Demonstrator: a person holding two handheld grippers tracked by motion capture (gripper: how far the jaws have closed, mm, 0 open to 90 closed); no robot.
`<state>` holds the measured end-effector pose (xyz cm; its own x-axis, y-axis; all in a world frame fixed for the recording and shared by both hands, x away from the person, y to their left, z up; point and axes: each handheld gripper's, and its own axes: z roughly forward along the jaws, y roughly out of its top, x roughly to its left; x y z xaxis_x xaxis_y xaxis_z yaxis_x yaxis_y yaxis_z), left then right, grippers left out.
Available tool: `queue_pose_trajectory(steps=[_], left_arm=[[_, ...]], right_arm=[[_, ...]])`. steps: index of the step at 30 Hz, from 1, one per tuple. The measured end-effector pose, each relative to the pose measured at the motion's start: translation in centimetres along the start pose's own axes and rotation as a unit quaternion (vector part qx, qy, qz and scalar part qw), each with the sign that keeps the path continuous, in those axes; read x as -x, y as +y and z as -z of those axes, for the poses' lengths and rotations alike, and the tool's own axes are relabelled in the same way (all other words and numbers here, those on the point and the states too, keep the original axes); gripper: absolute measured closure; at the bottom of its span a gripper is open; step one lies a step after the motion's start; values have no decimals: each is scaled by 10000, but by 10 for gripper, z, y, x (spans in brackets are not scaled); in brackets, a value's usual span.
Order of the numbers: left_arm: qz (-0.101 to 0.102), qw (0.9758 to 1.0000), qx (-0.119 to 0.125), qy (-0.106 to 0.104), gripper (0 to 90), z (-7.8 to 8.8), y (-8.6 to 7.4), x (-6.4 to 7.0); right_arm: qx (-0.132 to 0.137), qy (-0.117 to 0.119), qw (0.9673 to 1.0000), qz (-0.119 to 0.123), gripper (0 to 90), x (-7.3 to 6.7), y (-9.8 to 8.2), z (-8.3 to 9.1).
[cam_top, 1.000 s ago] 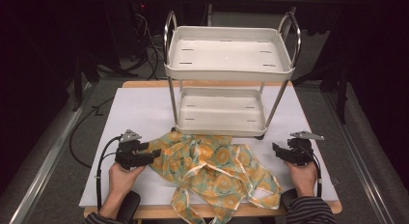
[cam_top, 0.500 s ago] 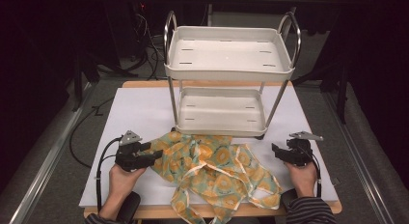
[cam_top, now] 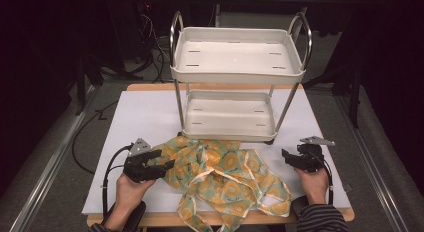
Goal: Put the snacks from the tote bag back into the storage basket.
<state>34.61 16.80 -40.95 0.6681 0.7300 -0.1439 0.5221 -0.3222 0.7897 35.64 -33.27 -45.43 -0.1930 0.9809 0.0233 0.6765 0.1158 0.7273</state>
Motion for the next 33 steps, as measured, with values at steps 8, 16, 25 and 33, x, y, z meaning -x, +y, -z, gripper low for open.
queue_pose_trajectory(steps=[8,16,25,33], left_arm=[[-43,9995,0,-319,343,3,2,12],[-151,9982,7,-583,335,5,2,25],[-392,9965,24,-737,321,7,4,42],[-540,9942,-85,-927,298,3,4,54]], right_arm=[[-38,-3,10000,-22,351,0,0,-1],[-48,-5,10000,-10,352,0,0,-1],[-128,-43,9999,-50,353,0,0,-3],[-114,-54,9999,-45,352,1,-1,-2]])
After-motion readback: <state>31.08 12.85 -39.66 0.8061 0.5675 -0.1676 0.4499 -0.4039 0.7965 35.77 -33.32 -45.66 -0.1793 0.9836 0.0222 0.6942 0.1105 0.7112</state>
